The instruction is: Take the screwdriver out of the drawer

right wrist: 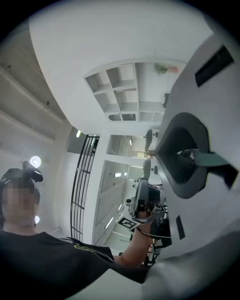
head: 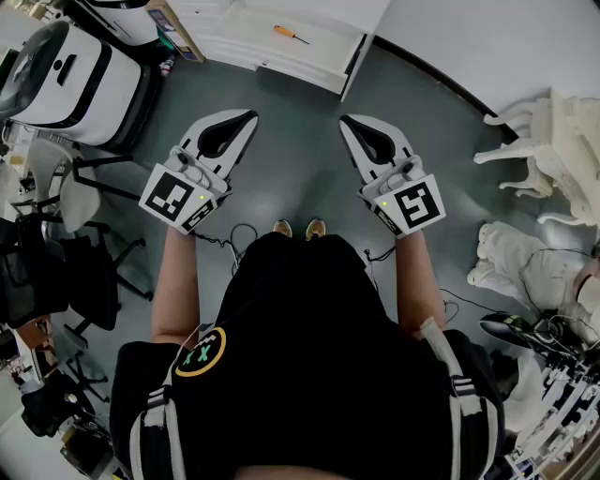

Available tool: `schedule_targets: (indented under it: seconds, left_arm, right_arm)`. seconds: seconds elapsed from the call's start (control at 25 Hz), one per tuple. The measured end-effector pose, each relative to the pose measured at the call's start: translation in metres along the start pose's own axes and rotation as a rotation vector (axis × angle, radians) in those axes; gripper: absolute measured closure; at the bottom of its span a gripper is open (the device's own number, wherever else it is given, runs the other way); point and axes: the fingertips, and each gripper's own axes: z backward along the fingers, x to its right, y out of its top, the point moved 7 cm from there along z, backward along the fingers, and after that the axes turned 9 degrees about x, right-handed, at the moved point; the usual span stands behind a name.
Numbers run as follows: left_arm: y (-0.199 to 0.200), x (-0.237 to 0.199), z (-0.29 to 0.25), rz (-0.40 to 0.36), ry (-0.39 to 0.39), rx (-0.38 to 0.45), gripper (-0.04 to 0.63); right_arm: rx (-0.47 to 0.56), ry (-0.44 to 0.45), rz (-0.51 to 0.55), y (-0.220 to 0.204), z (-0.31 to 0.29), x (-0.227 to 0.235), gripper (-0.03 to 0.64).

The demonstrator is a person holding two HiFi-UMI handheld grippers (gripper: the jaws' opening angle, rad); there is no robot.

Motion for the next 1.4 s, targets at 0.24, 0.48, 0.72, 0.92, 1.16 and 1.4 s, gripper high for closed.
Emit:
schedule_targets:
  seconds: [0.24, 0.48, 0.72, 0.92, 1.16, 1.4]
  left_arm:
    - [0.002, -0.003, 0.000, -0.002, 0.005, 0.001, 0.578]
    - [-0.002, -0.003, 0.005, 0.003, 0.005, -0.001, 0.578]
    - [-0.001, -0.006, 0.006, 0.005, 0.003, 0.006, 0.578]
    - [-0.002, -0.007, 0.009, 0.006, 0.000, 0.005, 0.578]
    - [-0.002, -0.008, 0.009, 0.009, -0.004, 0.009, 0.578]
    - [-0.004, -0.010, 0.011, 0.015, -0.006, 0.010, 0.578]
  right_arm:
    - [0.000, 0.001, 0.003, 0.000, -0.003, 0.002, 0.595]
    - [-0.004, 0.002, -0.011, -0.004, -0.004, -0.003, 0.595]
    - [0.008, -0.005, -0.033, -0.004, -0.006, -0.002, 0.594]
    - [0.017, -0.016, -0.035, -0.003, -0.006, -0.003, 0.594]
    - [0.023, -0.014, -0.045, -0.001, -0.007, -0.004, 0.513]
    - [0.021, -0.026, -0.049, -0.001, -0.007, -0.002, 0.406]
